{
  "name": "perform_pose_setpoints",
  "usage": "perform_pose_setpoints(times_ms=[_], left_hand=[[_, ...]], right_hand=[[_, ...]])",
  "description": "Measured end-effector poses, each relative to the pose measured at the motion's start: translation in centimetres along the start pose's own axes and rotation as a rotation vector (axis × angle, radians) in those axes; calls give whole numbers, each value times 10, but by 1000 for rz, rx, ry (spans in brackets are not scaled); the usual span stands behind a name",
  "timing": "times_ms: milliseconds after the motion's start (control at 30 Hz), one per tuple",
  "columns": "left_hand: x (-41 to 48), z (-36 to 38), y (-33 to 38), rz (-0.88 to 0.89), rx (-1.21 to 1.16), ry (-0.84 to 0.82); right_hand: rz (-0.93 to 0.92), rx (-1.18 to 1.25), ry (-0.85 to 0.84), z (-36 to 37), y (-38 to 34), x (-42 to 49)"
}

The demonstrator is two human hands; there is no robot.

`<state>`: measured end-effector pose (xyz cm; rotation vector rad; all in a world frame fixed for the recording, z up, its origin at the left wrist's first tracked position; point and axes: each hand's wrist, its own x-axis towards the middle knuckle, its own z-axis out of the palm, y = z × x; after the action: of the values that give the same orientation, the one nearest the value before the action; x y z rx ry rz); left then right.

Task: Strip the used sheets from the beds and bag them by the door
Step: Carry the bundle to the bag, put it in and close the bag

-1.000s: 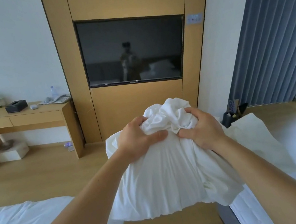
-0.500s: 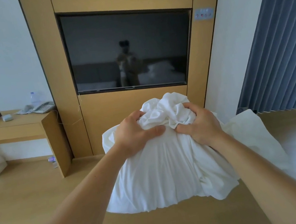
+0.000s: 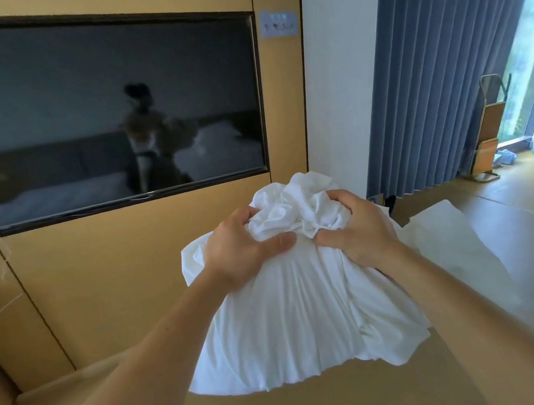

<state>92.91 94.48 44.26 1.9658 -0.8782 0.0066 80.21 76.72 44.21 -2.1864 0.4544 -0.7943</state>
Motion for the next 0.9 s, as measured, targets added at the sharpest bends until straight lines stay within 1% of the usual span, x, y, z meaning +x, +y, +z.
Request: perform_pose_setpoints(times_ms=[133,267,533,667,800,900], left_hand=[[85,50,5,-2,-23,-20],[169,95,10,43,-49,-46],[344,194,-1,136,-111,-143],[431,253,-5,167,-180,-243],[512,319,12,221,-218,-343],[555,379,31,274,-254,-424]], right_hand=[[1,-27,31,-22,45,77],[-8,-41,59,-43,91,153],[70,-86,180,-69,194,295],[137,-152,256,-88,242,357],[203,-210,365,-124,294,407],[266,-252,425,-156,340,431]])
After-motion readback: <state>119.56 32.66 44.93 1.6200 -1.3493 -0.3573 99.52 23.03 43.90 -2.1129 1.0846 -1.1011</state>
